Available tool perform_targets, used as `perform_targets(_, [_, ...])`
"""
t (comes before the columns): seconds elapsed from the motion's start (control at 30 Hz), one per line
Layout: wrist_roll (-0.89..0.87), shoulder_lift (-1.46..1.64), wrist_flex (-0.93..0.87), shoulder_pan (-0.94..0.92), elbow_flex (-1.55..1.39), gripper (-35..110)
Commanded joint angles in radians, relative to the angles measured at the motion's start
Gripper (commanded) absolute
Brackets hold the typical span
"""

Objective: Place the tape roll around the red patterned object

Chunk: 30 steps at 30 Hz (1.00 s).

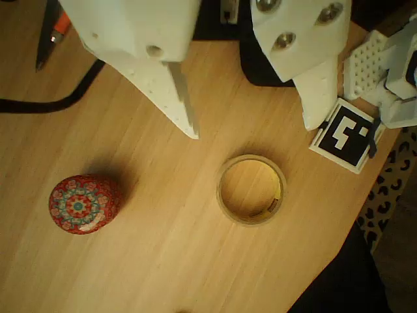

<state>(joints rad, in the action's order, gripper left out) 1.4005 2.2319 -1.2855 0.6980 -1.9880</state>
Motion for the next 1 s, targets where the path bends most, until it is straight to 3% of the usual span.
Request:
perform_targets(0.0, [0.021,-0.179,0.325,0.028,-0.101,37])
perform_targets(0.5, [0.021,-0.221,0.393,0.035,-0.121,36])
perform_targets(0.7, [-0.074,-0.411,0.522,0.066,-0.087,35])
perform_targets(0.97, [-0.216,-0.635,0.508,0.064,0.038,35])
